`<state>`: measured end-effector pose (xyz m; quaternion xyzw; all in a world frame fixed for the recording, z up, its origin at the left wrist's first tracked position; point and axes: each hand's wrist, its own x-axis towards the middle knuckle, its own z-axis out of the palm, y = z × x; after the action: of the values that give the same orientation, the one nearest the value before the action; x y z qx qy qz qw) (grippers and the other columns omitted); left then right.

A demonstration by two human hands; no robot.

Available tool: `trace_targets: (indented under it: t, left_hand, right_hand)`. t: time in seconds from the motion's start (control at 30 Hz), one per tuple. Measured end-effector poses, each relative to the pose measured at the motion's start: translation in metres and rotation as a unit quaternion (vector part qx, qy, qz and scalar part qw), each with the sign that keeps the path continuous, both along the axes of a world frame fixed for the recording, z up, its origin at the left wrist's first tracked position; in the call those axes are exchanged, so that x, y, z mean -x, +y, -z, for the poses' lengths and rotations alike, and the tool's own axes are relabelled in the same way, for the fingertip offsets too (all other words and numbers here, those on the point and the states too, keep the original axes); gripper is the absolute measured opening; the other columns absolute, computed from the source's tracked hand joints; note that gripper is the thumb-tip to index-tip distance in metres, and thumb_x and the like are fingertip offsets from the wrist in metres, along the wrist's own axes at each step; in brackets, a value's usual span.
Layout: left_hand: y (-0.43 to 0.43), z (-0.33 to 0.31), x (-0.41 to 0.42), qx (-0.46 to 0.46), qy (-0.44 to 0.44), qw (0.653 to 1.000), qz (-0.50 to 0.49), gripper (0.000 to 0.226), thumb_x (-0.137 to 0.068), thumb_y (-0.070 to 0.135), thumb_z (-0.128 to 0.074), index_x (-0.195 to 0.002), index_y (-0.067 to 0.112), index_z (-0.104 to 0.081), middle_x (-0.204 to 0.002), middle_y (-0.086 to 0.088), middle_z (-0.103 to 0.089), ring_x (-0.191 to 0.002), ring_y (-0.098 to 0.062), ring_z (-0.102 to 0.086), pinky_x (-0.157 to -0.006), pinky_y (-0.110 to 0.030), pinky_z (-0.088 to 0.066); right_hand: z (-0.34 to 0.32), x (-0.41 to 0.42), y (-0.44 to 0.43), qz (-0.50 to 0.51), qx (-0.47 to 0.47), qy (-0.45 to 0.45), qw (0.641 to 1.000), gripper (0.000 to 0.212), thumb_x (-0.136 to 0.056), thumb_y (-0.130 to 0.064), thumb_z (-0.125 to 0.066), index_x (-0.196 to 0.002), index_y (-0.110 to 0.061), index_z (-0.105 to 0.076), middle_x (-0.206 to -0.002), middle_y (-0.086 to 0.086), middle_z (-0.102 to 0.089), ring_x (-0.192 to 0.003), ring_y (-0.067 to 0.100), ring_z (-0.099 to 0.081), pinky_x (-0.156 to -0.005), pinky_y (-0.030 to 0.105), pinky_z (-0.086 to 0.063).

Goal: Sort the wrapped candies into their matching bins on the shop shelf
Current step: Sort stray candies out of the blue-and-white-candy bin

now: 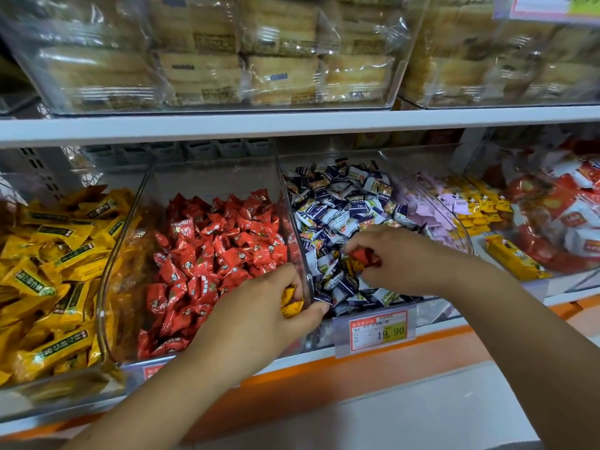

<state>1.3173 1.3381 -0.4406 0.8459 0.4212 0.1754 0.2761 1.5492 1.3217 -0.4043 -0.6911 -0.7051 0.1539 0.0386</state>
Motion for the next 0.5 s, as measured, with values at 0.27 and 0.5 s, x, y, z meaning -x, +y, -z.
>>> trace_targets:
  t: [0.27, 0.5]
  left_hand:
    - [-0.002, -0.002, 0.000, -0.005, 0.013, 1.000, -0.003, 0.043, -0.076, 0.072, -0.047, -0.083, 0.029, -0.046, -0.068, 0.002, -0.055, -0.053, -0.010, -0.043, -0.053, -0.030, -0.038]
    - [-0.001, -0.001, 0.001, 0.006, 0.018, 1.000, -0.004, 0.044, -0.074, 0.074, -0.045, -0.084, 0.031, -0.046, -0.072, 0.002, -0.060, -0.054, -0.010, -0.045, -0.054, -0.032, -0.040]
  right_hand:
    - [0.011, 0.006, 0.004, -0.006, -0.017, -0.050, 0.999, 0.043, -0.092, -0.033, -0.062, -0.134, -0.028, -0.052, -0.131, -0.003, -0.051, -0.113, 0.016, -0.049, -0.087, 0.025, -0.039]
    - [0.014, 0.011, 0.010, -0.008, -0.007, -0.055, 0.998, 0.040, -0.095, -0.020, -0.057, -0.135, -0.024, -0.053, -0.136, -0.003, -0.046, -0.116, 0.020, -0.050, -0.093, 0.030, -0.043]
